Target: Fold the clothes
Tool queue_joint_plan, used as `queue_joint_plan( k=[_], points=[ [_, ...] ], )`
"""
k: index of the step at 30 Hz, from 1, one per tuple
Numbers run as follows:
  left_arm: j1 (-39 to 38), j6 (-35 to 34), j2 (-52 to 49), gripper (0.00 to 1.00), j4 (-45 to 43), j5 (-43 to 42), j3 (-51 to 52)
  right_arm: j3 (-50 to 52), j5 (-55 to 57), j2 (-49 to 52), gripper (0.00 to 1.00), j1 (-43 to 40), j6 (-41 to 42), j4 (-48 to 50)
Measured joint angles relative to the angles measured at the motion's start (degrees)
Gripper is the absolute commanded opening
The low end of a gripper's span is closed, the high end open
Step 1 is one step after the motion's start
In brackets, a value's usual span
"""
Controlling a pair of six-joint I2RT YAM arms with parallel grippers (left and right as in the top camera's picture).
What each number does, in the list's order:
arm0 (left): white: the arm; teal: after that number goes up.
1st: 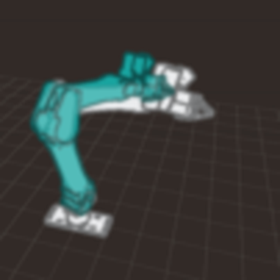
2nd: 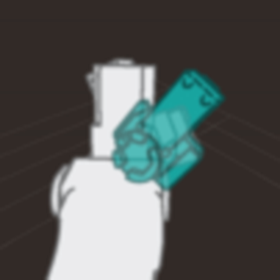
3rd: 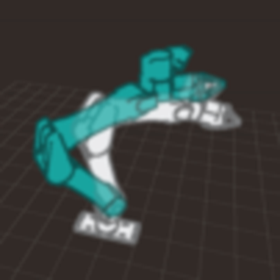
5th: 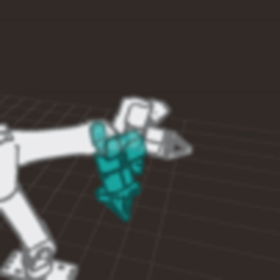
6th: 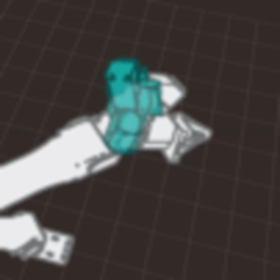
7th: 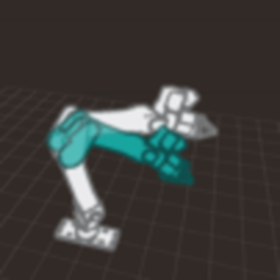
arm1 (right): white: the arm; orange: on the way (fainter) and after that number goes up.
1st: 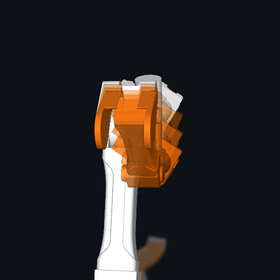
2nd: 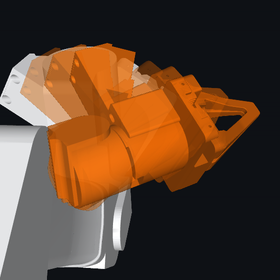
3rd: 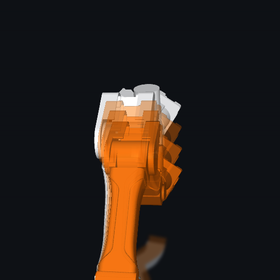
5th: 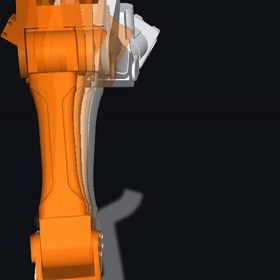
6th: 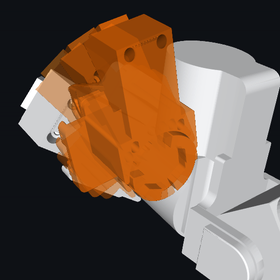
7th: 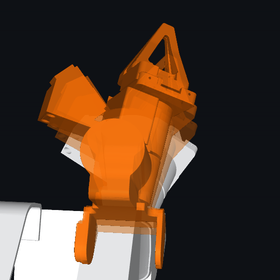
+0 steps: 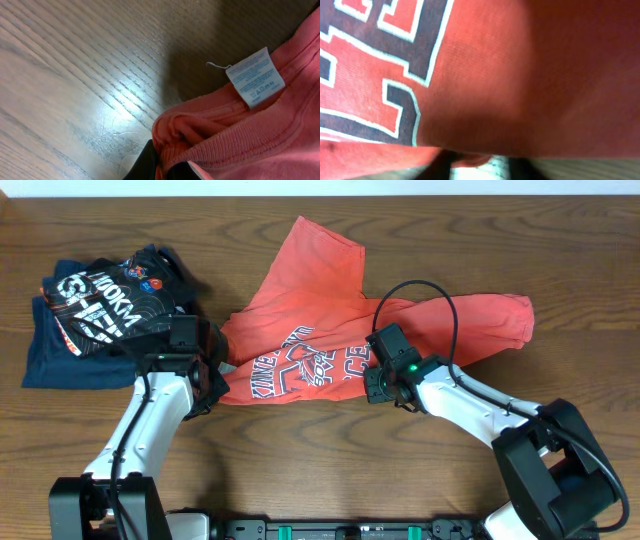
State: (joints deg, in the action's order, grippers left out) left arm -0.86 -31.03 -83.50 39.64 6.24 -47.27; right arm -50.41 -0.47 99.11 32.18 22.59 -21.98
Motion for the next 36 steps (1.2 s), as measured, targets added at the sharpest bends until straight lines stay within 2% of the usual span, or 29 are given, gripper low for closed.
queue_joint_plan(
  k=[3,8,12,19,21,24,27,31,36],
  points=[
    [0.0,0.0,0.0,0.07,0.0,0.0,0.0,-0.4,0.3,-0.1,0.01,0.0,0.1,-1.8],
    [0.0,0.0,0.0,0.06,0.0,-0.1,0.0,-1.5,8.1,-3.0,0.01,-1.9,0.5,-15.3],
    [-0.3,0.0,0.0,0.06,0.0,-1.6,0.0,-4.8,13.6,-8.8,0.01,-8.9,-0.2,-24.3],
    [-1.7,0.5,0.0,0.06,-0.3,-7.4,0.0,-8.8,9.5,-17.2,0.04,-20.3,-4.0,-30.5],
    [-1.4,0.5,0.0,0.06,-0.2,-5.6,0.0,-8.8,11.6,-17.7,0.04,-23.1,-5.4,-32.3],
    [0.0,0.5,0.0,0.06,-0.2,-2.7,0.0,-8.8,14.7,-17.7,0.04,-26.7,-6.6,-32.9],
    [0.0,0.4,0.0,0.06,-1.5,-1.3,0.0,-8.7,15.8,-17.7,0.04,-27.1,-8.5,-28.3],
    [0.0,0.4,0.0,0.06,-6.1,-0.6,0.0,-8.7,13.9,-17.7,0.11,-27.1,-12.3,-21.3],
    [0.0,0.4,0.0,0.06,-6.4,-0.4,0.0,-8.7,6.4,-17.7,0.2,-27.1,-14.6,-23.9]
  ],
)
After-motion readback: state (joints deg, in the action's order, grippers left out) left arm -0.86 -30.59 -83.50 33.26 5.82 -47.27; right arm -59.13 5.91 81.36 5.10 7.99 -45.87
